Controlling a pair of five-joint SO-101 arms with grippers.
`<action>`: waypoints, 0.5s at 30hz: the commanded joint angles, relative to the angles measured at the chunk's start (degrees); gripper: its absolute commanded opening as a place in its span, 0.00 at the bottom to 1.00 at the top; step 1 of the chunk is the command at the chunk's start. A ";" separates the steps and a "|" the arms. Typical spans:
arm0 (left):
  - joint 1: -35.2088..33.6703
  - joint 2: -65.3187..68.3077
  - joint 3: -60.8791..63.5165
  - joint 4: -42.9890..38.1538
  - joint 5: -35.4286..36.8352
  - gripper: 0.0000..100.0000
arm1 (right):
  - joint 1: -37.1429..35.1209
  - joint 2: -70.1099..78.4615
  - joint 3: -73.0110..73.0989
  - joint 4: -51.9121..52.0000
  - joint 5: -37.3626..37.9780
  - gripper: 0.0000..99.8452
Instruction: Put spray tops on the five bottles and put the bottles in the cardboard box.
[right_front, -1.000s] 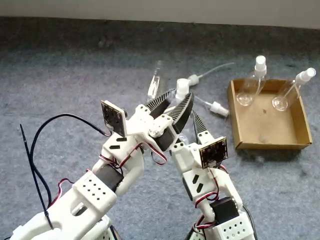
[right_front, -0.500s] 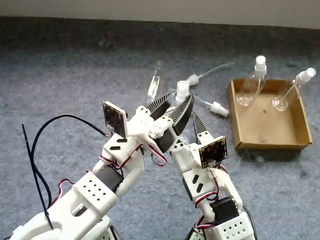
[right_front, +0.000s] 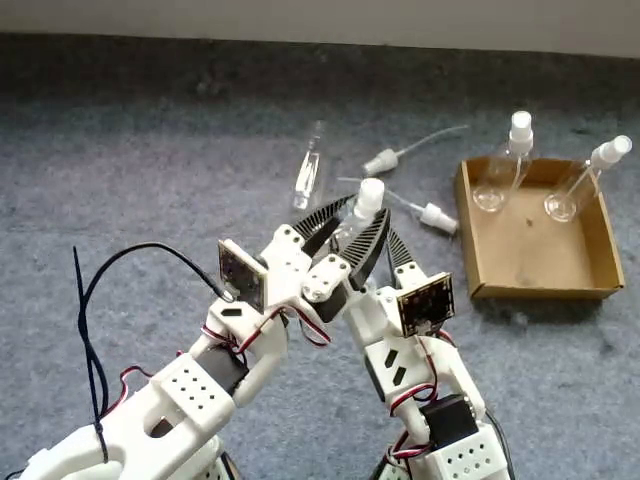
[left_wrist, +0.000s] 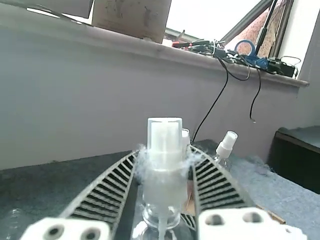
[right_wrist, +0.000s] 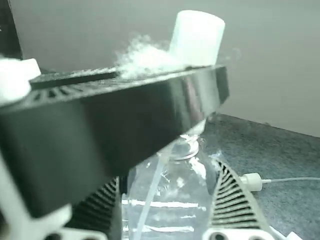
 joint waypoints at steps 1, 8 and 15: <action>0.84 -1.63 0.84 -5.45 -0.44 0.00 | 0.75 0.04 6.99 0.04 -0.53 0.10; 0.75 -1.63 2.95 -5.54 -0.53 0.00 | 0.75 -0.04 6.99 -0.13 -0.53 0.10; 0.92 -1.63 5.32 -5.71 -0.53 0.00 | 1.98 -0.04 7.16 -0.22 -0.53 0.10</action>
